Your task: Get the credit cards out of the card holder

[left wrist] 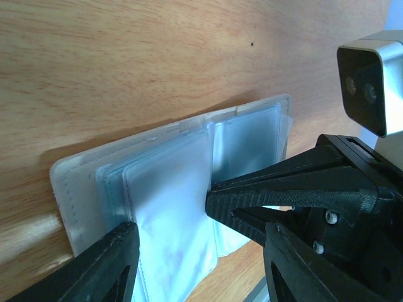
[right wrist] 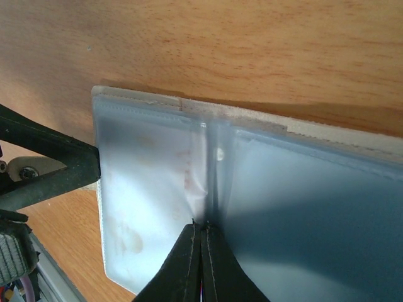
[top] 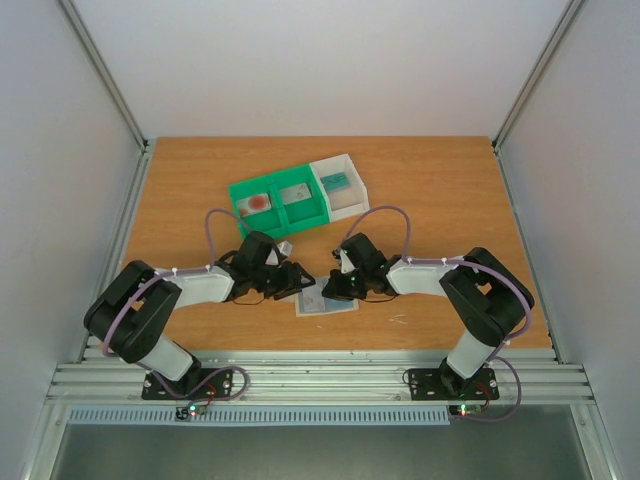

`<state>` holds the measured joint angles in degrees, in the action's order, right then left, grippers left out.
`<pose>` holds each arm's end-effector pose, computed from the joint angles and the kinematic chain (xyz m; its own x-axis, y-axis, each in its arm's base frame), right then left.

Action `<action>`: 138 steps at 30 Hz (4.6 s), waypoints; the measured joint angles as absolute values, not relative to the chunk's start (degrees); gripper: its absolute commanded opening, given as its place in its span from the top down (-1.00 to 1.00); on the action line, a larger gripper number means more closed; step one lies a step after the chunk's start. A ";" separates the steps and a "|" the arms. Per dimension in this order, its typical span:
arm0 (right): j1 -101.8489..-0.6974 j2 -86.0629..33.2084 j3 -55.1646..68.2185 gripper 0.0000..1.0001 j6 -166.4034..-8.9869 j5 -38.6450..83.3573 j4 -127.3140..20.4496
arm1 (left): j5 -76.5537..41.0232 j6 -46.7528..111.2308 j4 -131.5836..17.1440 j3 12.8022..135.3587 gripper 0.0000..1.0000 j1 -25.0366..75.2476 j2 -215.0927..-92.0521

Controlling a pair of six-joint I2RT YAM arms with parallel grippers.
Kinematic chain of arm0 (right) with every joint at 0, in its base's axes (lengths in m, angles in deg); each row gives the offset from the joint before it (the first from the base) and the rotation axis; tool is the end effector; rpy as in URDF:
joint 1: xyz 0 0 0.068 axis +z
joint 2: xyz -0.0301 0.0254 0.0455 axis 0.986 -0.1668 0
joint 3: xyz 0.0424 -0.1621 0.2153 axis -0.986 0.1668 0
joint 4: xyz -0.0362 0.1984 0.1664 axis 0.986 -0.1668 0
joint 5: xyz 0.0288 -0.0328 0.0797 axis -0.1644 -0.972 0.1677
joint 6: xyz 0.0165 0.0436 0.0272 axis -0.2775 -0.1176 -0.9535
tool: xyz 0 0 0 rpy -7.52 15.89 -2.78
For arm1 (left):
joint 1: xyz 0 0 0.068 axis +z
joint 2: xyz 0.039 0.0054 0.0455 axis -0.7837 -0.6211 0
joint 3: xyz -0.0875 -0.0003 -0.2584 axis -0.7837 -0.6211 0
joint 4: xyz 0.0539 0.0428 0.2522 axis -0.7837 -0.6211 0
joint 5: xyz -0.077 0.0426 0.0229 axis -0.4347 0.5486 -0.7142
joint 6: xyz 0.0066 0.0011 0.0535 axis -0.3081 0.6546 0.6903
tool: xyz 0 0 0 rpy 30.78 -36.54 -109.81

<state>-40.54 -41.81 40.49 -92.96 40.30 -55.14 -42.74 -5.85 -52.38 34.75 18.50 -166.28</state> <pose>0.2186 0.2026 0.1212 -0.7889 -0.4127 -0.4553 -0.6064 0.6426 0.4682 0.2148 -0.1633 0.1327 -0.9859 -0.1185 -0.1182 0.0161 0.6356 -0.7718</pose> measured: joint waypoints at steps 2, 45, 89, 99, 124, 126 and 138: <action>-40.57 -41.81 40.56 0.98 -93.11 40.32 -55.01 | -42.74 -5.83 -52.60 34.75 -0.11 18.50 -166.28; -40.57 -41.79 41.23 0.95 -94.20 40.87 -53.68 | -43.17 -4.34 -53.24 35.14 -0.12 18.15 -166.94; -40.61 -33.57 44.95 0.72 -96.52 34.73 -58.60 | -43.35 -6.79 -57.06 40.61 -0.12 11.77 -164.75; -40.61 -35.71 44.14 0.89 -95.34 35.21 -59.08 | -40.95 -6.75 -60.38 40.70 -0.12 12.14 -164.73; -40.65 -37.53 41.45 0.94 -94.90 36.76 -61.77 | -42.28 -6.77 -59.03 39.28 -0.13 17.23 -164.77; -40.65 -37.70 41.45 0.97 -94.86 36.60 -61.57 | -42.52 -6.79 -58.68 39.25 -0.14 17.23 -164.77; -40.65 -37.88 41.85 0.97 -94.84 36.32 -60.63 | -44.51 -6.79 -56.06 39.01 -0.17 17.23 -165.67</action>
<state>-40.65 -37.88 41.85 -94.84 36.32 -60.63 -44.51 -6.79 -56.06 39.01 17.23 -165.67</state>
